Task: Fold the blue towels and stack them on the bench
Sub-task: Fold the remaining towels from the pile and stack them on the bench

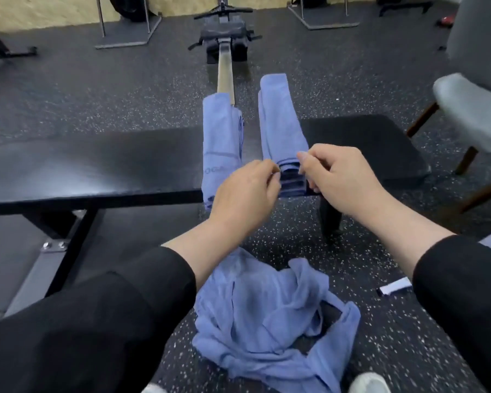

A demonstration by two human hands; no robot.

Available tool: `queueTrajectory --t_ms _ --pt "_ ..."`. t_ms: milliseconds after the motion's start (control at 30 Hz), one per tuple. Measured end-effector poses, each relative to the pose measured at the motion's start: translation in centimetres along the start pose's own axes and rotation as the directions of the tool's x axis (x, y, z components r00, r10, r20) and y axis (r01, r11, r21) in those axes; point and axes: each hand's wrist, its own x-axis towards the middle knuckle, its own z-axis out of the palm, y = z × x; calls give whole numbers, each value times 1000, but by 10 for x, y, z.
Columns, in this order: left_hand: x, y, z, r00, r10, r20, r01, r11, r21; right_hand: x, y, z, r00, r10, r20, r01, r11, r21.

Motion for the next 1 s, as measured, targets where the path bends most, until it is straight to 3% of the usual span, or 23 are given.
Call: queueTrajectory --t_ms 67,133,200,267,433,567,667,833,1000 --pt "-31 0 8 997 18 81 -23 998 59 -29 1 15 995 17 94 -9 997 -82" --pt "-62 -10 23 978 14 208 -44 990 137 -60 12 37 954 110 277 -58 980 -190" --pt "-89 -28 40 953 -15 302 -44 981 187 -91 35 65 866 224 447 -97 952 -289" --pt "-112 -51 56 914 -49 404 -71 958 276 -121 62 89 774 353 525 -169 915 -366" --pt "-133 -88 85 748 -188 637 -113 909 402 -174 120 126 628 541 559 -292 830 -475" --pt "-129 -91 108 605 -239 759 -124 914 387 -194 151 155 544 521 658 -210 844 -494" --pt "-127 -87 124 536 -243 809 -141 919 368 -197 157 178 534 463 708 -128 871 -474" --pt "-116 -77 142 511 -220 831 -147 930 337 -201 159 217 455 535 712 -13 804 -595" --pt "-110 -78 141 524 -194 830 -132 944 304 -204 159 233 505 593 627 76 692 -717"
